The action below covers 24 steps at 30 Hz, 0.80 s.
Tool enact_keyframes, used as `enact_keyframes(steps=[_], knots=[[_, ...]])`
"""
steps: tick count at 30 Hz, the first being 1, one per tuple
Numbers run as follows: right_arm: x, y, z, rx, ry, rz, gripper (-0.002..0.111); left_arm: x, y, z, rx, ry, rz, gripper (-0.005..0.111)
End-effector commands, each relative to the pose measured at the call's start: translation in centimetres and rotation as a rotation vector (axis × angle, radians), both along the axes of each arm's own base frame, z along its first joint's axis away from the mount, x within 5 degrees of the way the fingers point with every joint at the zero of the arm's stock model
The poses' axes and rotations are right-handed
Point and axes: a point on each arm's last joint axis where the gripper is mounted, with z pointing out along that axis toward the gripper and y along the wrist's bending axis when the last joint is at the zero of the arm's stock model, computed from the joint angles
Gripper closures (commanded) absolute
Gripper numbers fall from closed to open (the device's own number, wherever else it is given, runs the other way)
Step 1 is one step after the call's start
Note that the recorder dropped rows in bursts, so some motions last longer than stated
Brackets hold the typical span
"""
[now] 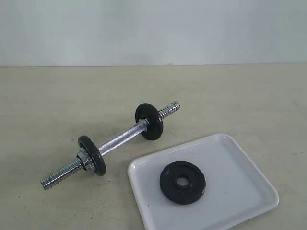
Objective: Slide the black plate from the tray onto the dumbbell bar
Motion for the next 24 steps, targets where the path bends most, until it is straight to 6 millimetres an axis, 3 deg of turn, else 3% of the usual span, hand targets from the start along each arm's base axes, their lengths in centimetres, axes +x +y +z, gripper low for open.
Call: enact_keyframes(steps=[1, 8, 13, 18, 21, 24], knots=[[0.0, 0.0, 0.0, -0.023, -0.007, -0.004, 0.106, -0.1, 0.3, 2.7, 0.011, -0.307, 0.037, 0.102], [0.0, 0.0, -0.1, -0.026, -0.004, 0.000, 0.106, -2.8, 0.7, 7.5, 0.048, -0.921, 0.106, 0.102], [-0.1, 0.1, -0.2, -0.040, 0.008, 0.015, 0.106, -5.4, 0.7, 9.2, 0.033, -1.264, 0.118, 0.102], [-0.1, 0.2, -0.3, -0.046, 0.014, 0.022, 0.106, -6.5, 0.5, 9.7, -0.276, -1.411, -0.115, 0.102], [-0.2, 0.3, -0.4, -0.053, 0.020, 0.030, 0.106, -6.6, 0.0, 9.7, -0.463, -1.403, -0.316, 0.102], [-0.1, 0.3, -0.6, -0.061, 0.029, 0.032, 0.106, -6.5, -0.9, 9.7, -0.510, -1.357, -0.465, 0.102]])
